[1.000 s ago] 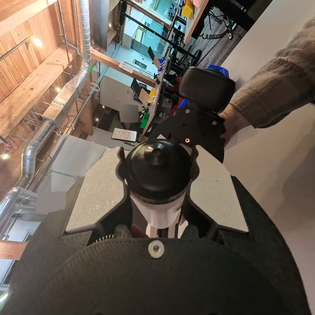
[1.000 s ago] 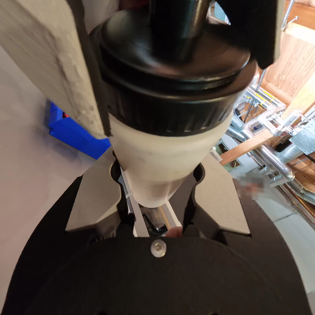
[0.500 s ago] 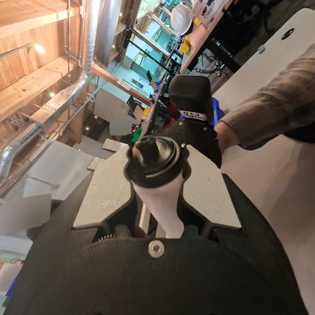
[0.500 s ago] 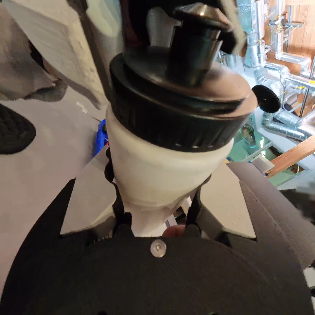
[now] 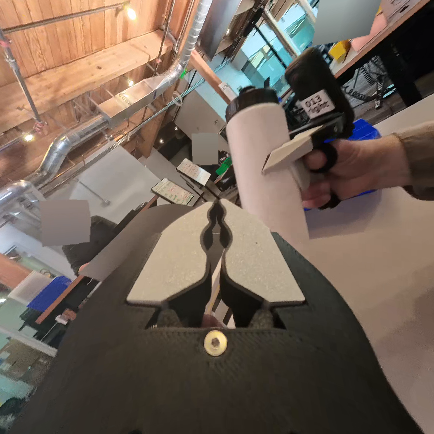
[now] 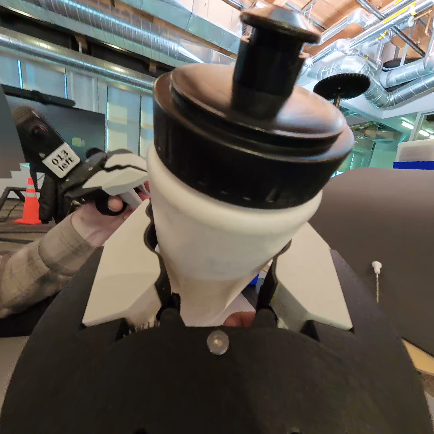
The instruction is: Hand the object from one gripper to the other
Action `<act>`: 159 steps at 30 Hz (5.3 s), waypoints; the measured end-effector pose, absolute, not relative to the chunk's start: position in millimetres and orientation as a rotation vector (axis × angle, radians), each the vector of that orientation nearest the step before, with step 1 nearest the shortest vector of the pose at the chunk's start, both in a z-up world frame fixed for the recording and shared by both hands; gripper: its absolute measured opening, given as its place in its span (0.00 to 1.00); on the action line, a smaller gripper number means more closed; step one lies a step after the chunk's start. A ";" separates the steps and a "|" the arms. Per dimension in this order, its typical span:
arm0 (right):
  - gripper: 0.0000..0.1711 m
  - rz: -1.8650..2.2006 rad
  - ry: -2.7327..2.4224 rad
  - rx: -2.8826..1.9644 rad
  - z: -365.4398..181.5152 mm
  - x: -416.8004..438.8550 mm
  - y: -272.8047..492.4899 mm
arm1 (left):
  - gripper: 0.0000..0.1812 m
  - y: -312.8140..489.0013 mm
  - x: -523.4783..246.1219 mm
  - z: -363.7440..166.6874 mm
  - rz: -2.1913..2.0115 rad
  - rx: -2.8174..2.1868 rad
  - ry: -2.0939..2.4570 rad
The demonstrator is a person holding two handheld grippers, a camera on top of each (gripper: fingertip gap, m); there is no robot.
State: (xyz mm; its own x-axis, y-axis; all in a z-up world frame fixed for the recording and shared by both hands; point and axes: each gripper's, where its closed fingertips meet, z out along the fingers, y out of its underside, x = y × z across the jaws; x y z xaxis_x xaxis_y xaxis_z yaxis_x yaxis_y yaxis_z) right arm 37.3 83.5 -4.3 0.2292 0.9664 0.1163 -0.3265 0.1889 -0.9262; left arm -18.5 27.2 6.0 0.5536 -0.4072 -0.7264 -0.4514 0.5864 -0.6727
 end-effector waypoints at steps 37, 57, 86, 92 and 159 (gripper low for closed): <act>0.60 -0.076 -0.744 -2.254 -149.8 363.0 262.3 | 0.01 110.3 -57.4 -67.8 0.165 -1.303 0.992; 0.61 -0.088 -0.784 -2.846 -290.7 410.1 282.5 | 0.02 128.5 -60.5 -99.6 0.222 -1.375 1.040; 0.51 -0.152 -0.735 -1.857 -51.7 251.3 248.3 | 0.08 133.6 -51.7 -107.8 0.243 -1.394 1.042; 0.47 0.182 -0.785 -1.385 21.3 125.7 172.1 | 0.12 134.7 -57.2 -98.7 0.250 -1.385 0.995; 0.37 0.713 -0.734 -1.331 -27.9 70.6 191.8 | 0.18 205.1 -425.4 -211.8 0.932 -2.038 1.526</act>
